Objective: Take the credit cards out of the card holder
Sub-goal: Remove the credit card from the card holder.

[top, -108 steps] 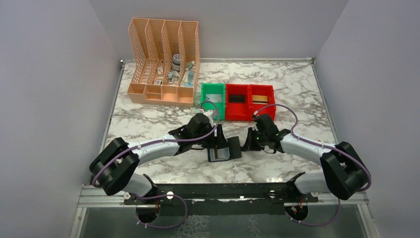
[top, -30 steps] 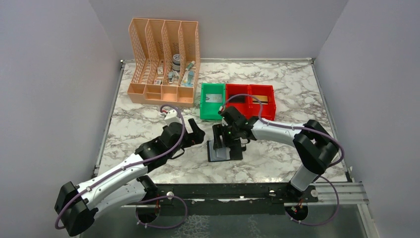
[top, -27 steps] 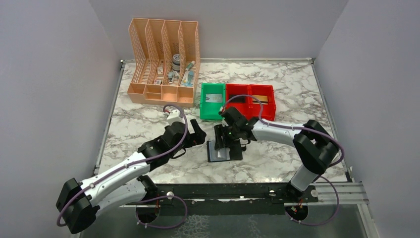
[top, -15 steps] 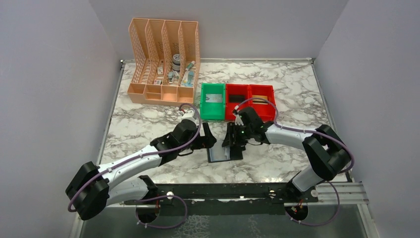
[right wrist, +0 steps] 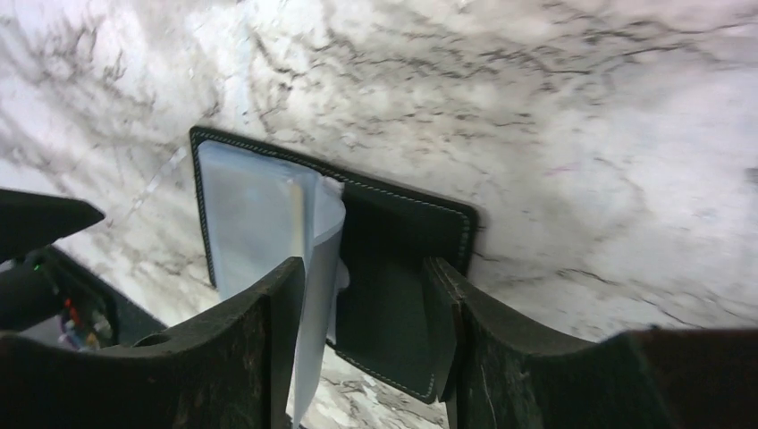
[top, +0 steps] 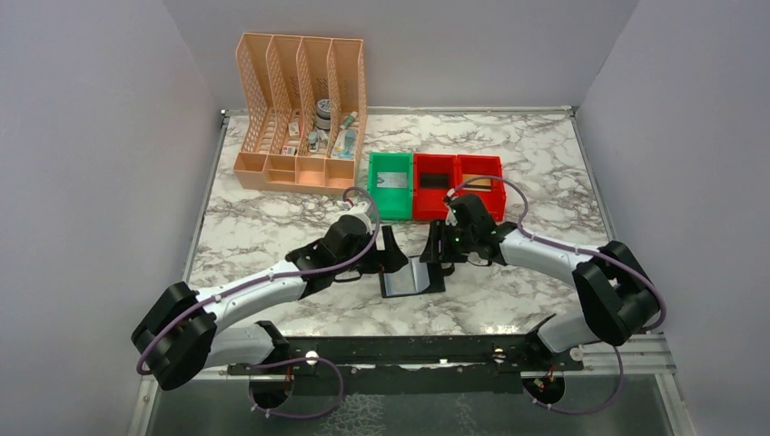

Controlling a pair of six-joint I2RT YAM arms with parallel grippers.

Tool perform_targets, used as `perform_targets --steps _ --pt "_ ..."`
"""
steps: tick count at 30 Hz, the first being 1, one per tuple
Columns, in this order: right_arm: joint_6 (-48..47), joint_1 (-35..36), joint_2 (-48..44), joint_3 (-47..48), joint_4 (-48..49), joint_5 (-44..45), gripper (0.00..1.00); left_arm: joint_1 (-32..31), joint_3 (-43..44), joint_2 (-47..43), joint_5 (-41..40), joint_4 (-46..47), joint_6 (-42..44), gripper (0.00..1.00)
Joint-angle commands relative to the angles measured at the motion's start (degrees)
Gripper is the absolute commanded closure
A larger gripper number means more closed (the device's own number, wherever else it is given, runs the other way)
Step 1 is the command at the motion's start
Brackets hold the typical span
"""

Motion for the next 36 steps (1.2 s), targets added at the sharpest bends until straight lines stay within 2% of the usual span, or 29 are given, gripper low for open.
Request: perform_targets --steps 1,6,13,17,20,23,27,29,30,33,36 --pt "-4.2 -0.2 -2.7 2.1 -6.4 10.3 0.53 -0.1 2.6 0.1 0.3 -0.1 1.3 0.14" --pt "-8.4 -0.2 -3.6 0.0 -8.4 15.0 0.67 -0.1 3.5 0.5 -0.3 -2.3 2.1 0.14" --pt "-9.9 -0.3 -7.2 2.3 -9.8 10.4 0.68 -0.1 3.0 -0.2 -2.0 -3.3 1.9 0.14" --pt "-9.2 -0.2 -14.7 4.8 -11.4 13.9 0.64 -0.1 2.8 -3.7 -9.0 -6.6 -1.3 0.17" --pt "-11.6 -0.2 -20.8 4.7 -7.5 8.1 0.55 -0.1 0.7 -8.7 -13.9 -7.4 -2.8 0.09" --pt "-11.4 -0.3 -22.8 5.7 -4.9 -1.1 0.55 0.0 0.9 -12.0 -18.6 -11.2 -2.6 0.04" --pt "-8.3 0.5 -19.7 5.1 0.9 -12.2 0.59 0.0 1.8 -14.2 -24.0 -17.2 -3.2 0.01" --pt "-7.6 2.8 -17.1 5.3 1.6 -10.6 0.6 0.0 1.6 -15.1 -25.5 -18.7 -4.1 0.01" --pt "-8.0 5.0 -15.7 6.4 0.4 -6.7 0.59 0.0 1.4 -15.5 -26.3 -19.5 -4.9 0.01" --pt "-7.8 13.0 -12.7 9.9 -5.8 13.0 0.55 0.1 0.8 -17.0 -28.1 -21.7 -6.8 0.01" --pt "-7.6 13.7 -9.8 10.8 -6.4 14.7 0.54 0.1 -0.3 -18.8 -29.4 -22.6 -7.4 0.01"
